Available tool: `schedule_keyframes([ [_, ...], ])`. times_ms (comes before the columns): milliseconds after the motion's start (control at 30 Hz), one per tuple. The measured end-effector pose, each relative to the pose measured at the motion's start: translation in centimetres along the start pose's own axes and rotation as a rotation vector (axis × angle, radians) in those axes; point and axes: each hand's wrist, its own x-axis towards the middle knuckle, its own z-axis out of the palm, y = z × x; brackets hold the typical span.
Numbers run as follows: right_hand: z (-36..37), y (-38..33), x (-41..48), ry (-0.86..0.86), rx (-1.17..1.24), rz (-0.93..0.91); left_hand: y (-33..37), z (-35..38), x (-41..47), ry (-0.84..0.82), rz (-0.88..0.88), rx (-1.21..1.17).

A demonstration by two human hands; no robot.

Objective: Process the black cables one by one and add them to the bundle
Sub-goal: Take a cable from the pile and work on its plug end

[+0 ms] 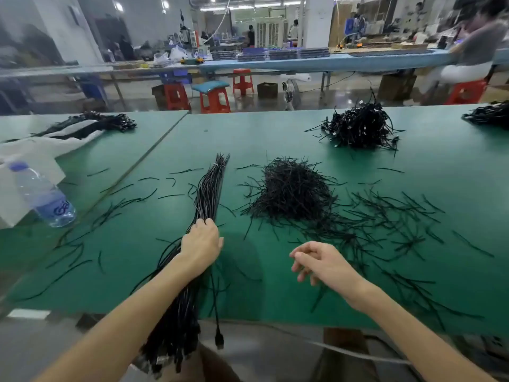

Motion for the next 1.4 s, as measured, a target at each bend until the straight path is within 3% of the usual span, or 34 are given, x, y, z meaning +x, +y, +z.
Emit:
schedule_keyframes([
  [133,2.6,1.4,1.8,0.049,0.006,0.004,-0.5,1.5,0.3,0.096,-0.007,0.076],
  [300,3.2,4.3,2.1,0.227,-0.052,-0.114,-2.6,2.4,0.9,0.288,-0.162,-0.242],
  [433,3.8,5.2,2.1,0.259,-0.174,-0.198,-3.1,3.0,0.6,0.3,-0.157,-0.216],
  [567,3.7,5.4,2.2,0.278,-0.139,-0.21,-2.9,2.6,0.9,0.297,-0.157,-0.257],
  [700,3.8,5.5,2.4,0.287,-0.119,-0.21,-3.4,1.3,2.0,0.288,-0.203,-0.386],
  [800,3.7,5.6,2.5,0.289,-0.097,-0.209,-3.3,0.2,2.7,0.299,-0.231,-0.643],
  [900,3.6,5.7,2.5,0.283,-0.075,-0.209,-2.8,-0.7,3.3,0.252,-0.28,-1.014],
  [1033,3.6,5.6,2.5,0.282,-0.067,-0.21,-1.5,-0.7,3.3,0.052,-0.331,-1.392],
  [1133,3.7,5.6,2.6,0.273,-0.08,-0.217,-0.8,0.8,2.6,-0.083,-0.262,-1.396],
  [1300,3.8,5.5,2.6,0.26,-0.097,-0.223,-1.5,1.5,1.7,-0.165,-0.022,-1.388],
  [1400,3.9,5.4,2.7,0.221,-0.131,-0.206,-1.9,1.8,1.1,-0.217,0.122,-1.253],
])
